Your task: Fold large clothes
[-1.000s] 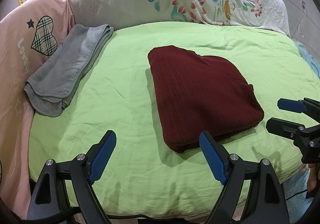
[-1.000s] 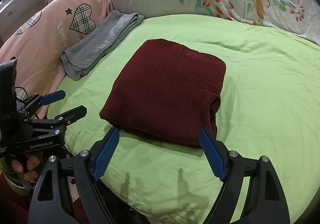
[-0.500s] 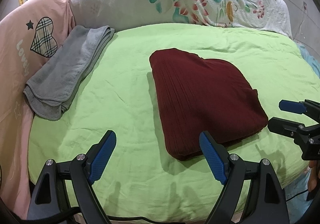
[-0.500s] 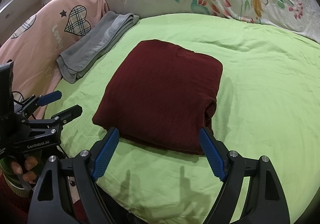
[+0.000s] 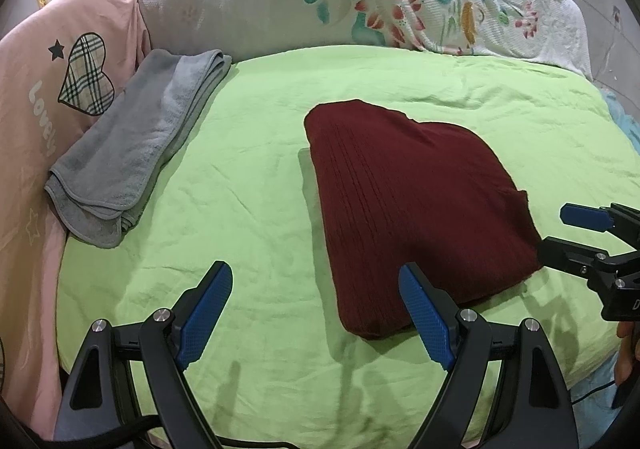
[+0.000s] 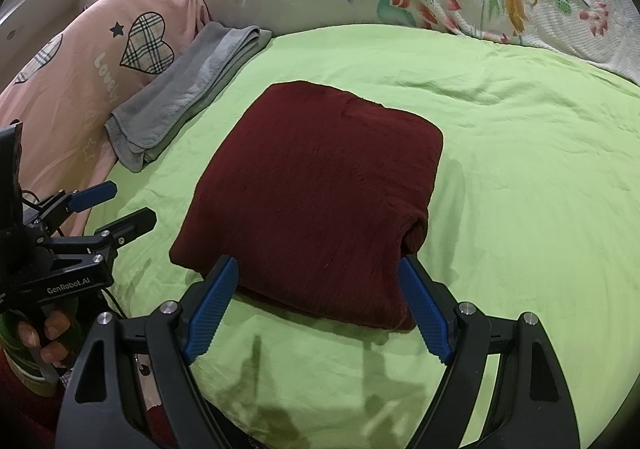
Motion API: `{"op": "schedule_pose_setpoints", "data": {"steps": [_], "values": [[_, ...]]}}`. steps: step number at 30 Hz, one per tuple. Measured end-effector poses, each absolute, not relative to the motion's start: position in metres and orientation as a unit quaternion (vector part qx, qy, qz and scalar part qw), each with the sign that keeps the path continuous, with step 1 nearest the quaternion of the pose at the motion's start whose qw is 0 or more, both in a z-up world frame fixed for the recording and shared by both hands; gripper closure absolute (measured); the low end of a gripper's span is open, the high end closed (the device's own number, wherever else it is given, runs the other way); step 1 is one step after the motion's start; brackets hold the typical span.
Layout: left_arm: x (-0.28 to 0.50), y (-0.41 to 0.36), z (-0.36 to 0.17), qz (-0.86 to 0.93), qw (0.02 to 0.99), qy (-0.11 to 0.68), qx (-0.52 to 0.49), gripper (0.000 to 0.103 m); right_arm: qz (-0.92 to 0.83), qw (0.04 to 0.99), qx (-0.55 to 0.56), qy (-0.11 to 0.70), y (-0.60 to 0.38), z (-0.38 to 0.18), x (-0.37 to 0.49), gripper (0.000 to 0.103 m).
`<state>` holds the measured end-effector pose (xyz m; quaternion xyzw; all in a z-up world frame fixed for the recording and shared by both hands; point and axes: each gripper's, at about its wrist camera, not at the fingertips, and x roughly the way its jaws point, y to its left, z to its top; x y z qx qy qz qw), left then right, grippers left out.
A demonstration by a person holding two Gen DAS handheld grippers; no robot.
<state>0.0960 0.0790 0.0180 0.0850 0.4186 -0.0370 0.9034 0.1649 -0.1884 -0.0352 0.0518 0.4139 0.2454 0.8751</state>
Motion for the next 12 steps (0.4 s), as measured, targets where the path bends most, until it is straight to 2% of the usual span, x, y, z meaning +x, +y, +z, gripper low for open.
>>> {"op": "schedule_pose_setpoints", "data": {"steps": [12], "values": [[0.114,0.079,0.010,-0.038,0.900,0.431,0.052,0.017,0.249,0.871,0.062,0.419,-0.189,-0.042,0.186,0.021]]}}
